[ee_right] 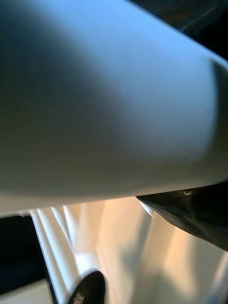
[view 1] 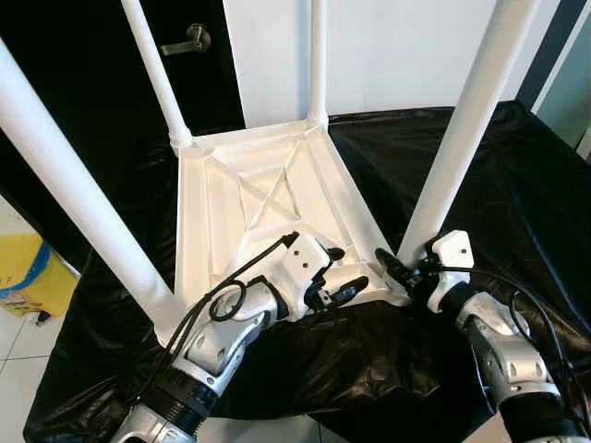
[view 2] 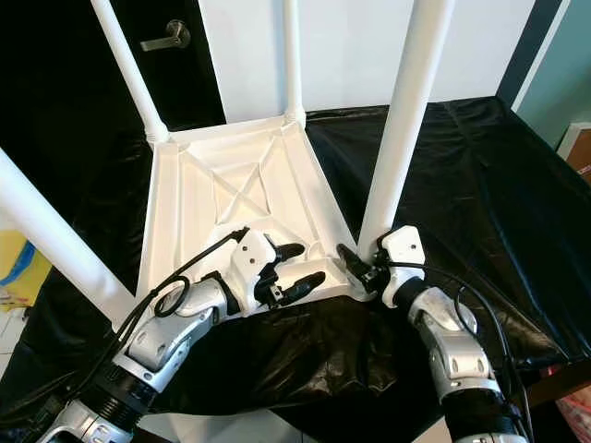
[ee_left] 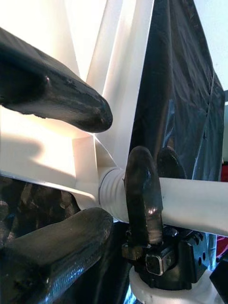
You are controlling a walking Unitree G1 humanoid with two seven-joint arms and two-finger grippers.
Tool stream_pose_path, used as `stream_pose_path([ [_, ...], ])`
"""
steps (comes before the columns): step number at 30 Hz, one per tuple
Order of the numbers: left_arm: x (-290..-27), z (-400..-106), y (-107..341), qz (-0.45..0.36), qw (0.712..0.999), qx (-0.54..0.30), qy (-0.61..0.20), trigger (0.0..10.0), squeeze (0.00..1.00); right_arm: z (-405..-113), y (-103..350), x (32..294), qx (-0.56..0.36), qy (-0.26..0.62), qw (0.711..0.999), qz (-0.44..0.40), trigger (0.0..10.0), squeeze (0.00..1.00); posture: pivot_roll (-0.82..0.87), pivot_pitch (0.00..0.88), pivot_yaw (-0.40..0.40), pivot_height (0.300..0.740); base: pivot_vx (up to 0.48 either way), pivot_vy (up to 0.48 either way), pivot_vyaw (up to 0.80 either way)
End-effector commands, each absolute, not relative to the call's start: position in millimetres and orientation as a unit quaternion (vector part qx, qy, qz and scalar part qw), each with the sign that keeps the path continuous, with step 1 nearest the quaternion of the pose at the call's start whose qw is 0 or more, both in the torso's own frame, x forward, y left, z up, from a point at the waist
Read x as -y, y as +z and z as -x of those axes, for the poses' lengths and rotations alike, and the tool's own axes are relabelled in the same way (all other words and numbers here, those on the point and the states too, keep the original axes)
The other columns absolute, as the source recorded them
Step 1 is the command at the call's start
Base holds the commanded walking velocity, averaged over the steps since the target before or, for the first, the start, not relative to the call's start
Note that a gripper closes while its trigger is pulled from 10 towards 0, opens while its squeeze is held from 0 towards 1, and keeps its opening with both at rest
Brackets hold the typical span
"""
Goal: Building children table
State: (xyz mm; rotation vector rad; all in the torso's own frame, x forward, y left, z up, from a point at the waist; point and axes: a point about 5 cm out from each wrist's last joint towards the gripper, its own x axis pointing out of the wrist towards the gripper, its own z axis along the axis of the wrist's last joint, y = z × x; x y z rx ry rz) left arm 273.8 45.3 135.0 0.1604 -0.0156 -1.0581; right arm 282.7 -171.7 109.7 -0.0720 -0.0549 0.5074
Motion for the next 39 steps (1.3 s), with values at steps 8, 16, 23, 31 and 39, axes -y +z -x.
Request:
stream_pose_path([
  [8,-46,-267,129,-0.088,0.824,-0.005,-0.560,10.0,0.00,-276,89,151,0.019,0.137,0.990,-0.001,10.0,0.00,-0.17,0.000,0.051,0.740,0.000,0.000,0.00],
  [16,-46,-267,130,-0.077,0.831,0.002,-0.551,10.0,0.00,-268,83,147,0.003,-0.033,0.999,-0.019,10.0,0.00,-0.16,0.000,0.032,0.740,0.000,0.000,0.00],
  [23,-44,-264,130,-0.072,0.833,0.005,-0.549,10.0,0.00,-266,83,140,0.005,-0.029,0.999,-0.028,10.0,0.00,-0.15,0.000,0.018,0.740,0.000,0.000,0.00],
  [31,-44,-264,131,-0.067,0.835,0.008,-0.547,10.0,0.00,-265,87,137,0.016,-0.028,0.999,-0.019,10.0,0.33,-0.16,0.000,0.012,0.740,0.000,0.000,0.00],
  [39,-42,-260,129,-0.063,0.832,0.006,-0.551,10.0,0.00,-262,92,140,0.031,-0.020,0.999,-0.017,10.0,1.00,-0.17,0.000,0.021,0.740,0.000,0.000,0.00],
])
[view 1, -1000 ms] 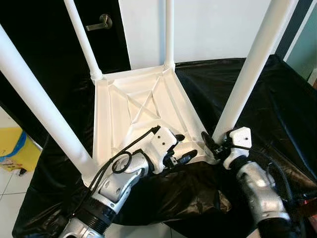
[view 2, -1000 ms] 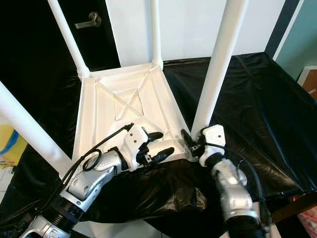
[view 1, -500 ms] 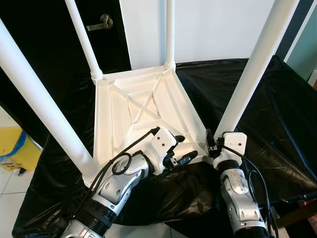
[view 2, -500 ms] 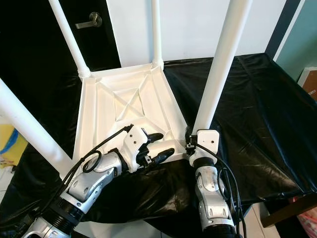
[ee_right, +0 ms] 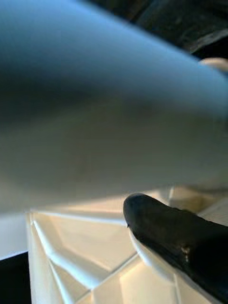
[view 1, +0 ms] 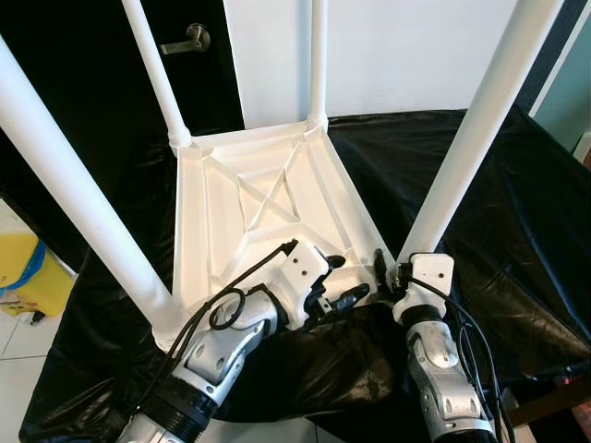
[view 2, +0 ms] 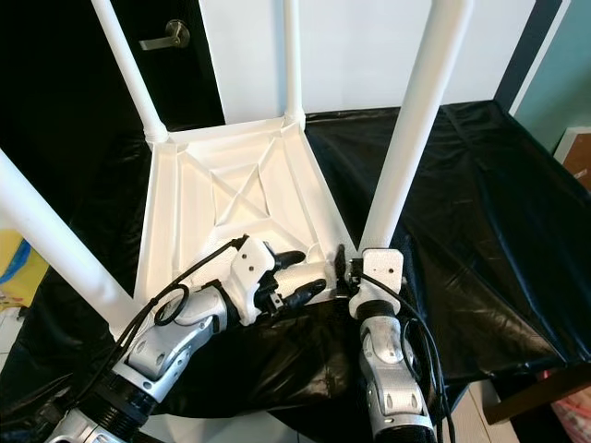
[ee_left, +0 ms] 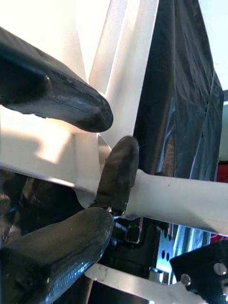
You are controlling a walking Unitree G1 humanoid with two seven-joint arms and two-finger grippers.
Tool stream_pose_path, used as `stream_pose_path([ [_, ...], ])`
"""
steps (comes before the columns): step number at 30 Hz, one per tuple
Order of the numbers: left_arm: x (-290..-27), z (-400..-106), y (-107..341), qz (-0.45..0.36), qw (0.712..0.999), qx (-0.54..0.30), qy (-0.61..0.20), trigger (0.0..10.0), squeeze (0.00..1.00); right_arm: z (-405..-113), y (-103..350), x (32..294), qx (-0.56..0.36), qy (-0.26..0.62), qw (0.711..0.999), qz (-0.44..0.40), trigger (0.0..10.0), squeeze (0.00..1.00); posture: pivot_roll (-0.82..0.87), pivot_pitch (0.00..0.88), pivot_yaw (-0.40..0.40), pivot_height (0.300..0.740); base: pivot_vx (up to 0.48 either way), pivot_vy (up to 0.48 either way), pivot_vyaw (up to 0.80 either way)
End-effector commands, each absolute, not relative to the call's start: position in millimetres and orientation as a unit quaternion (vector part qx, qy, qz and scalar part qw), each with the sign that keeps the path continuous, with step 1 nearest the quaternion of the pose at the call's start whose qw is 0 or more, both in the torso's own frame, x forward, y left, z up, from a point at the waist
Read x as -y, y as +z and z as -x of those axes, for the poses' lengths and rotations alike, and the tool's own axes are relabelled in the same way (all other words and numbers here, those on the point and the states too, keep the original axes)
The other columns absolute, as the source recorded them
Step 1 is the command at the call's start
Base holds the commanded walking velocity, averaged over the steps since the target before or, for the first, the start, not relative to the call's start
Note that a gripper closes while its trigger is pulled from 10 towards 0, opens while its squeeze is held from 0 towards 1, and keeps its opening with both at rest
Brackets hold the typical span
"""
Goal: Building children table
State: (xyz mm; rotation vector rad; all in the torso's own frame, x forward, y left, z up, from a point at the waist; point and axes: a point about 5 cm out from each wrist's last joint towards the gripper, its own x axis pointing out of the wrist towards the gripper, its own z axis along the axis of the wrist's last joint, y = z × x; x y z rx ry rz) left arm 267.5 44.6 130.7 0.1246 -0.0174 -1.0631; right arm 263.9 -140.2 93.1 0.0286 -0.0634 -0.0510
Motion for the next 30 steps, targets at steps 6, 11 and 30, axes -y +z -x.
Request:
stream_pose_path([
  [6,-43,-259,129,-0.063,0.830,0.004,-0.554,10.0,0.00,-261,100,148,0.051,0.012,0.998,-0.021,10.0,0.00,-0.18,0.000,0.031,0.740,0.000,0.000,0.00],
  [11,-43,-259,129,-0.063,0.829,0.003,-0.556,10.0,0.00,-260,103,150,0.060,0.036,0.997,-0.020,10.0,0.00,-0.18,0.000,0.037,0.740,0.000,0.000,0.00],
  [30,-48,-255,130,-0.073,0.817,-0.006,-0.571,10.0,0.00,-272,116,164,0.055,0.259,0.963,0.054,10.0,0.00,-0.18,0.000,0.067,0.740,0.000,0.000,0.00],
])
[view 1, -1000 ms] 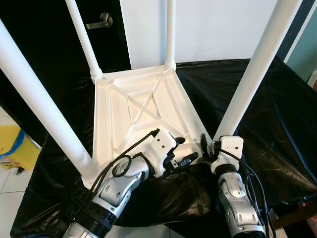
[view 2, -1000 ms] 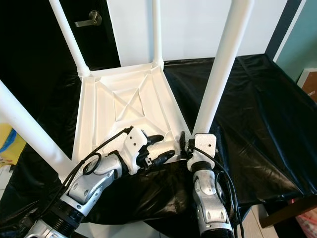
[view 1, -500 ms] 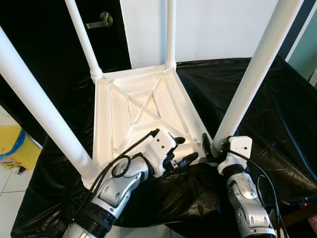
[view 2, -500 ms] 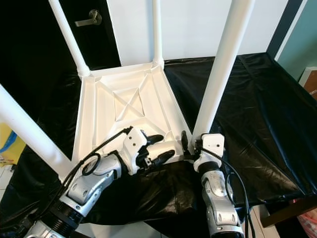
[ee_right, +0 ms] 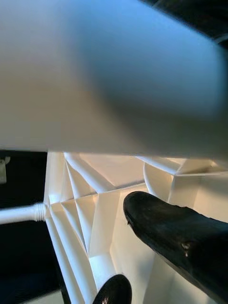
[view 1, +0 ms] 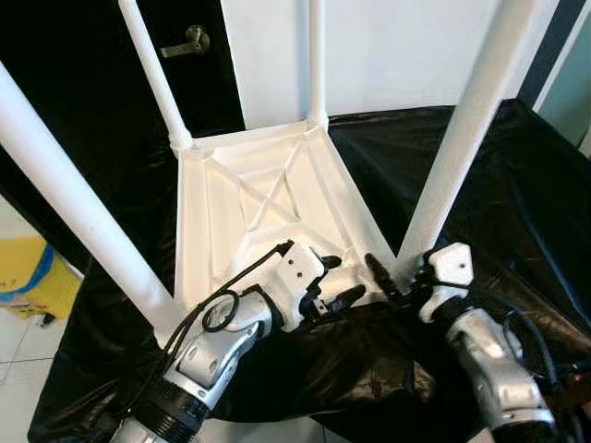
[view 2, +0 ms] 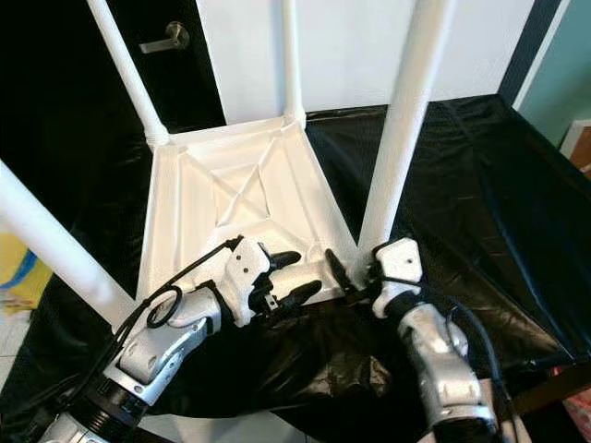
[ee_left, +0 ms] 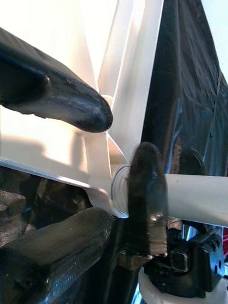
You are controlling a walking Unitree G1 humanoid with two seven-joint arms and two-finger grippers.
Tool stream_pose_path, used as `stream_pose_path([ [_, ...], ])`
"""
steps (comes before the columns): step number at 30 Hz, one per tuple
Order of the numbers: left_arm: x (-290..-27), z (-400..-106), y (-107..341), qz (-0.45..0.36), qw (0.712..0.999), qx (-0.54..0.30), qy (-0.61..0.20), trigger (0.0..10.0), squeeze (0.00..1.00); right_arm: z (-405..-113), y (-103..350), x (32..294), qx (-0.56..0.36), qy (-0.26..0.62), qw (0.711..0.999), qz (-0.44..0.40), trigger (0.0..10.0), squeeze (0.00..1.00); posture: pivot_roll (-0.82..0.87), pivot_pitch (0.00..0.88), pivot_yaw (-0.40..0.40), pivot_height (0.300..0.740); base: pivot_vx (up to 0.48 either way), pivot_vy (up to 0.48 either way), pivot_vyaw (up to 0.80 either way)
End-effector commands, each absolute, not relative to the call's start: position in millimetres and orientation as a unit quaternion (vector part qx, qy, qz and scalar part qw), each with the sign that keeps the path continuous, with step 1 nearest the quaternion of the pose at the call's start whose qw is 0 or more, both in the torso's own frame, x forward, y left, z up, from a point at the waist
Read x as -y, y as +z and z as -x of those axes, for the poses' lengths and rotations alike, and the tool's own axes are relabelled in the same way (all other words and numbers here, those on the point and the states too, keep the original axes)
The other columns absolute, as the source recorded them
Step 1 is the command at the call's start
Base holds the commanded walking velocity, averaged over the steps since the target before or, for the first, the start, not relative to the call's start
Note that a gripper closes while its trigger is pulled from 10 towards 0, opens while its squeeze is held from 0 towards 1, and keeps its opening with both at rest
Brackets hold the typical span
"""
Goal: Building children table
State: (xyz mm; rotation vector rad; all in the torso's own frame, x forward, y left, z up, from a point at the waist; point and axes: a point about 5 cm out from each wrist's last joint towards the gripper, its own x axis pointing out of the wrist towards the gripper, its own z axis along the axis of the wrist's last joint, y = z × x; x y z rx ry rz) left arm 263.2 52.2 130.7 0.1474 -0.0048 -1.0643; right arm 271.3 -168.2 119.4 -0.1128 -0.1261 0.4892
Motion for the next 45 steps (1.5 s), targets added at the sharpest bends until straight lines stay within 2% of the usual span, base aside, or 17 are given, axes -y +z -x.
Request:
stream_pose_path([
  [1,-48,-255,130,-0.074,0.817,-0.007,-0.572,10.0,0.00,-274,116,164,0.053,0.269,0.960,0.058,10.0,0.00,-0.18,0.000,0.067,0.740,0.000,0.000,0.00],
  [18,-49,-256,129,-0.079,0.807,-0.016,-0.585,10.0,0.00,-291,116,167,0.036,0.324,0.940,0.096,10.0,0.00,-0.19,0.000,0.063,0.740,0.000,0.000,0.00],
  [19,-49,-256,129,-0.080,0.807,-0.016,-0.585,10.0,0.00,-291,116,167,0.036,0.325,0.940,0.098,8.6,0.00,-0.19,0.000,0.062,0.740,0.000,0.000,0.00],
  [20,-49,-256,129,-0.080,0.807,-0.016,-0.585,10.0,0.00,-291,116,167,0.036,0.325,0.940,0.098,8.6,0.00,-0.19,0.000,0.062,0.740,0.000,0.000,0.00],
  [21,-49,-256,129,-0.080,0.806,-0.016,-0.586,10.0,0.00,-291,115,168,0.033,0.324,0.940,0.099,1.7,0.00,-0.19,0.000,0.062,0.740,0.000,0.000,0.00],
  [22,-49,-257,129,-0.080,0.807,-0.017,-0.585,10.0,0.00,-291,114,169,0.032,0.324,0.940,0.100,0.0,0.00,-0.19,0.000,0.061,0.740,0.000,0.000,0.00],
  [33,-50,-257,129,-0.082,0.806,-0.018,-0.586,10.0,0.00,-290,109,176,0.025,0.306,0.946,0.102,0.0,0.00,-0.19,0.000,0.069,0.740,0.000,0.000,0.00],
  [34,-51,-258,129,-0.082,0.806,-0.019,-0.586,10.0,0.00,-290,108,177,0.023,0.298,0.949,0.101,3.5,0.00,-0.19,0.000,0.070,0.740,0.000,0.000,0.00],
  [35,-51,-258,130,-0.083,0.806,-0.019,-0.586,10.0,0.00,-291,108,178,0.022,0.287,0.953,0.097,10.0,0.00,-0.19,0.000,0.070,0.740,0.000,0.000,0.00],
  [40,-50,-258,130,-0.084,0.805,-0.018,-0.587,10.0,0.00,-292,106,179,0.018,0.264,0.960,0.089,10.0,0.00,-0.19,0.000,0.067,0.740,0.000,0.000,0.00],
  [45,-49,-256,129,-0.082,0.805,-0.018,-0.588,10.0,0.00,-291,99,178,0.004,0.197,0.978,0.072,10.0,0.00,-0.19,0.000,0.053,0.740,0.000,0.000,0.00],
])
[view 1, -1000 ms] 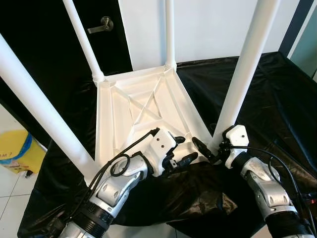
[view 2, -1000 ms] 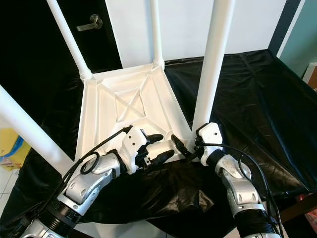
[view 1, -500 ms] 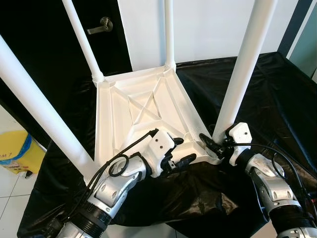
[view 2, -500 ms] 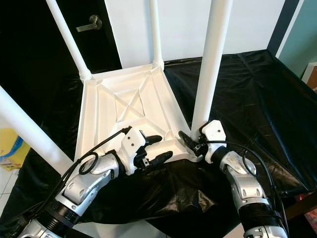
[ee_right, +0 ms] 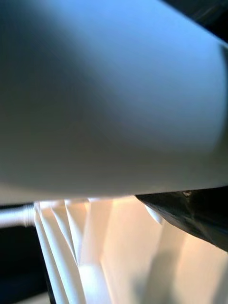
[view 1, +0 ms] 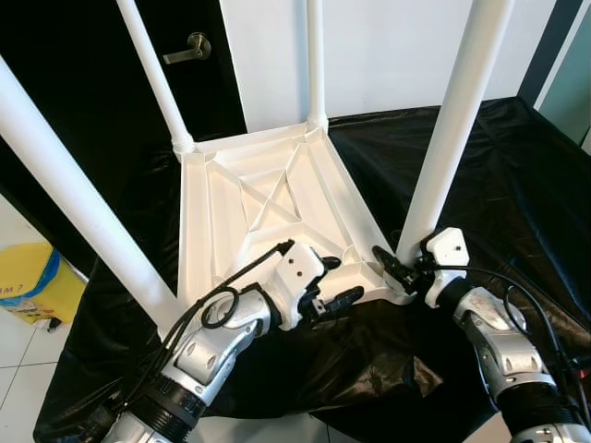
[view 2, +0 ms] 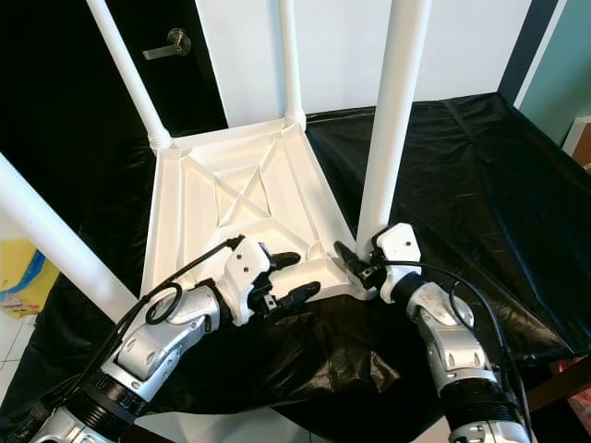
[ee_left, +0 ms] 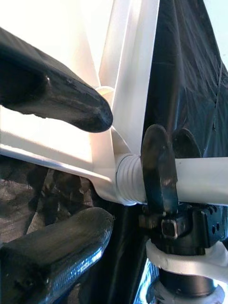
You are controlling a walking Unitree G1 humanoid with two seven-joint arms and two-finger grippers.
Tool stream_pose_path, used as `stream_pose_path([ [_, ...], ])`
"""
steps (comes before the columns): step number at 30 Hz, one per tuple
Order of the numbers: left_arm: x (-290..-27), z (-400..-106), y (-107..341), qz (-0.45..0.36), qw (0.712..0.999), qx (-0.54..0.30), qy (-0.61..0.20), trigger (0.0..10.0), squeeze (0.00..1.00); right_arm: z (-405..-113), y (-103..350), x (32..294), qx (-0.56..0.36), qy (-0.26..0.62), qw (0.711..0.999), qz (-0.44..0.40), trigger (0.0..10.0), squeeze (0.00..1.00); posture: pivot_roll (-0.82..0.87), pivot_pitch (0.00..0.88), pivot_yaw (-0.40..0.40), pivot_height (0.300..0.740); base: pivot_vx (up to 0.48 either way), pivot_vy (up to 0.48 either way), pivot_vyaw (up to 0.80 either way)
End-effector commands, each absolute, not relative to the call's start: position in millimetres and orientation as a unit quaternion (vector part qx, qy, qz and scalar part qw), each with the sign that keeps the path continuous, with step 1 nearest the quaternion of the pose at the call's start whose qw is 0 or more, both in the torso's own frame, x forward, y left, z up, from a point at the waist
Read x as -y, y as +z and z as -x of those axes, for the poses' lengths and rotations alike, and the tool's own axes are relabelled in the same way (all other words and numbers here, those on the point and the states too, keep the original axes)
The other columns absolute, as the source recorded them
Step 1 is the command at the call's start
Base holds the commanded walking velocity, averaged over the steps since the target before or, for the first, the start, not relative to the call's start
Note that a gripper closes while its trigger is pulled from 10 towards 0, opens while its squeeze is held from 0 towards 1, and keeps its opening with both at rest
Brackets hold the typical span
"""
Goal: Building children table
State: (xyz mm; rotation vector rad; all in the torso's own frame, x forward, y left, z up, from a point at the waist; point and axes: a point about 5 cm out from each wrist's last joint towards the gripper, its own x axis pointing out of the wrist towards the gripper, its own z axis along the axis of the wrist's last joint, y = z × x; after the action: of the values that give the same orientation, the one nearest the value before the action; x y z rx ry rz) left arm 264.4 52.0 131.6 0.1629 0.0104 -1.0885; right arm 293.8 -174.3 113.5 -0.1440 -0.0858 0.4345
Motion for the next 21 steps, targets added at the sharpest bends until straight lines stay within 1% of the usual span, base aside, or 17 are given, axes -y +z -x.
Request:
stream_pose_path([
  [1,-49,-254,127,-0.080,0.805,-0.019,-0.587,10.0,0.00,-289,98,176,0.004,0.176,0.982,0.069,10.0,0.00,-0.19,0.000,0.053,0.740,0.000,0.000,0.00],
  [2,-49,-252,126,-0.078,0.805,-0.022,-0.588,10.0,0.00,-286,97,172,0.005,0.158,0.986,0.058,10.0,0.00,-0.19,0.000,0.051,0.740,0.000,0.000,0.00],
  [4,-49,-252,126,-0.078,0.805,-0.022,-0.588,10.0,0.00,-286,97,172,0.005,0.158,0.986,0.058,10.0,0.00,-0.19,0.000,0.051,0.740,0.000,0.000,0.00],
  [5,-49,-251,125,-0.077,0.805,-0.024,-0.588,10.0,0.00,-283,96,169,0.006,0.136,0.989,0.051,10.0,0.00,-0.19,0.000,0.047,0.740,0.000,0.000,0.00],
  [6,-49,-251,125,-0.077,0.805,-0.024,-0.588,10.0,0.00,-283,96,169,0.006,0.136,0.989,0.051,10.0,0.00,-0.19,0.000,0.047,0.740,0.000,0.000,0.00],
  [7,-49,-250,124,-0.076,0.804,-0.025,-0.589,10.0,0.00,-282,96,166,0.006,0.107,0.993,0.042,10.0,0.00,-0.19,0.000,0.040,0.740,0.000,0.000,0.00],
  [9,-49,-250,124,-0.076,0.804,-0.025,-0.589,10.0,0.00,-282,96,166,0.006,0.107,0.993,0.042,10.0,0.00,-0.19,0.000,0.040,0.740,0.000,0.000,0.00],
  [10,-49,-251,124,-0.077,0.805,-0.025,-0.588,10.0,0.00,-280,94,163,0.003,0.075,0.997,0.033,10.0,0.00,-0.19,0.000,0.037,0.740,0.000,0.000,0.00],
  [11,-49,-251,124,-0.077,0.805,-0.025,-0.588,10.0,0.00,-280,94,163,0.003,0.075,0.997,0.033,10.0,0.00,-0.19,0.000,0.037,0.740,0.000,0.000,0.00],
  [13,-48,-255,125,-0.077,0.809,-0.021,-0.583,10.0,0.00,-278,92,156,0.001,0.030,0.999,0.020,10.0,0.00,-0.20,0.000,0.034,0.740,0.000,0.000,0.00],
  [14,-48,-255,125,-0.077,0.809,-0.021,-0.583,10.0,0.00,-278,92,156,0.001,0.030,0.999,0.020,10.0,0.00,-0.20,0.000,0.034,0.740,0.000,0.000,0.00],
  [16,-47,-256,127,-0.076,0.810,-0.016,-0.582,10.0,0.00,-275,93,151,0.005,-0.008,1.000,0.013,10.0,0.00,-0.20,0.000,0.034,0.740,0.000,0.000,0.00],
  [21,-46,-256,128,-0.075,0.809,-0.015,-0.582,10.0,0.00,-274,94,147,0.007,-0.022,1.000,0.005,10.0,0.00,-0.20,0.000,0.036,0.740,0.000,0.000,0.00],
])
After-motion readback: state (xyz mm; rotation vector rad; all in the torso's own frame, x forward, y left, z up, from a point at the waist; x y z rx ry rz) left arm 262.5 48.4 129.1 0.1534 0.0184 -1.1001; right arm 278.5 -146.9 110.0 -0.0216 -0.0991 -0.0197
